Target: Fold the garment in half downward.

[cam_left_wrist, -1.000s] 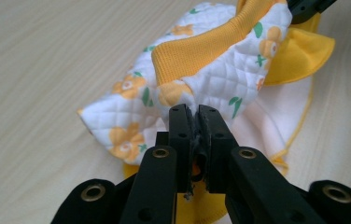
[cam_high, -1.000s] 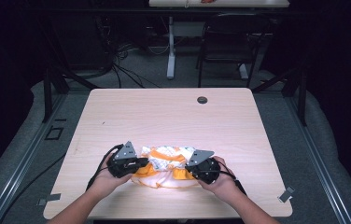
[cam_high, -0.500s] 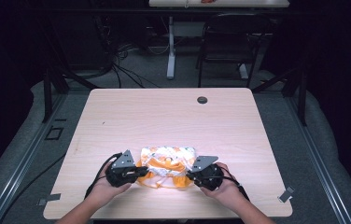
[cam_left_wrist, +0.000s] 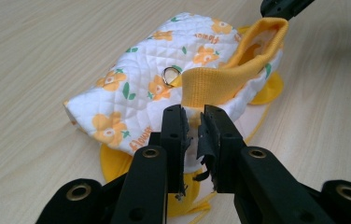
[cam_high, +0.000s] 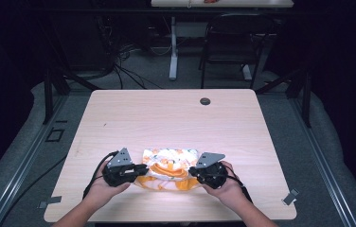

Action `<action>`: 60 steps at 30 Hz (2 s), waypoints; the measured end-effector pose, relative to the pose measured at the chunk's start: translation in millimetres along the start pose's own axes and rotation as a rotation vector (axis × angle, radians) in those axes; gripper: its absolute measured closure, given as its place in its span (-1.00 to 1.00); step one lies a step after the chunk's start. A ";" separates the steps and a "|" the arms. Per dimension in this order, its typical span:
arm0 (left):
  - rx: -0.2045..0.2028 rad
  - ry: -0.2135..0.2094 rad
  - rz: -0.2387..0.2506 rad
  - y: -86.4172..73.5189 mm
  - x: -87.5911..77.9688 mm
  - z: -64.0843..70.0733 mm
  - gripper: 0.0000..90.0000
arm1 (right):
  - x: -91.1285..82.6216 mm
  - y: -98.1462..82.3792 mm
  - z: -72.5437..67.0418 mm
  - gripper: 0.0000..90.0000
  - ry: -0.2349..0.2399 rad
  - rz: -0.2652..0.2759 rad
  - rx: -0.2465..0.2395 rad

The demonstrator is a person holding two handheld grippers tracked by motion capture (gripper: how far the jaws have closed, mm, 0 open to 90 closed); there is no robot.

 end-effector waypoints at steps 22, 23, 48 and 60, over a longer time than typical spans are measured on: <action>-0.028 -0.028 -0.038 -23.2 12.7 11.3 0.73 | 3.8 -18.5 -18.2 0.91 0.023 -0.058 -0.069; -0.033 -0.030 -0.034 -24.3 12.4 11.6 0.73 | 4.4 -20.2 -17.5 0.91 0.023 -0.058 -0.062; -0.074 -0.012 0.004 -28.4 -2.7 10.2 0.71 | -9.3 -21.0 -11.0 0.87 0.023 -0.003 -0.004; -0.108 0.042 0.047 -25.7 -21.4 -3.1 0.70 | -26.8 -18.1 3.8 0.81 -0.008 0.040 0.041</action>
Point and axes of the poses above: each handheld gripper's, and its own axes: x roughly forward along the jaws, y roughly out of its top, z roughly to its right, the point moved 8 cm from there along x, roughly forward along the jaws, and after that the axes turned 8 degrees about x, right-handed, at the moved point
